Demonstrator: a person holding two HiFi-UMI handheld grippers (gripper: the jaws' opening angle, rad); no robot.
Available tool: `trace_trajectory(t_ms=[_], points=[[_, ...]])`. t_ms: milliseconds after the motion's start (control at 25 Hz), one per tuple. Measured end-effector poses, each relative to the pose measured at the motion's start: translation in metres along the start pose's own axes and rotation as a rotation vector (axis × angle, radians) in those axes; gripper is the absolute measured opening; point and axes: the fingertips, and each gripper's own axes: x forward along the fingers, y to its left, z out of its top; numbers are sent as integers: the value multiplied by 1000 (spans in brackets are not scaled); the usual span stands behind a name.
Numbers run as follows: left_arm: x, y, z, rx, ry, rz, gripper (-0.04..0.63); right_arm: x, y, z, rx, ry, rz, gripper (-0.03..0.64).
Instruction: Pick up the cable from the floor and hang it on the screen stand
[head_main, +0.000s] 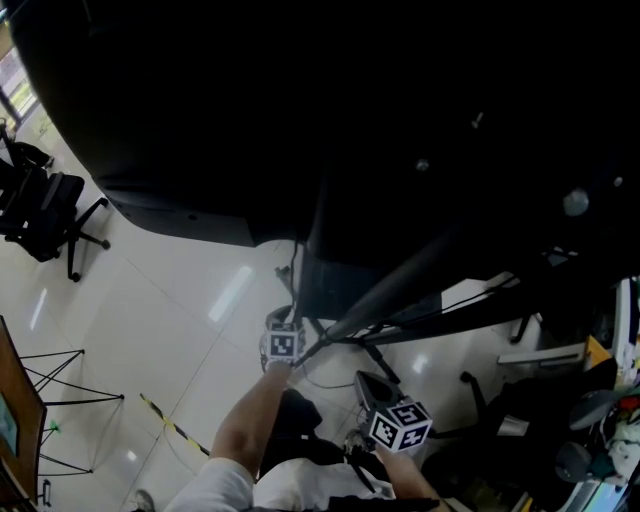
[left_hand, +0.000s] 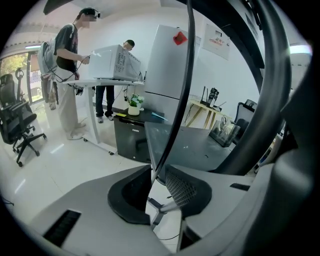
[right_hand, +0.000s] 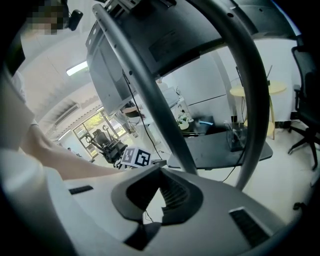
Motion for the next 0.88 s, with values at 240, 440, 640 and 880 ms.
trace_trajectory(t_ms=[240, 440, 640, 880], points=[[0, -1, -2, 24, 11, -1, 44, -4, -2, 0, 3, -1, -8, 9], [-6, 1, -1, 45, 1, 11, 20, -9, -6, -3, 4, 2, -16, 9], [-30, -6, 1, 75, -42, 31, 18, -18, 0, -2, -3, 0, 7, 9], [-76, -32, 5, 56, -133, 10, 18, -40, 9, -10, -22, 2, 45, 9]])
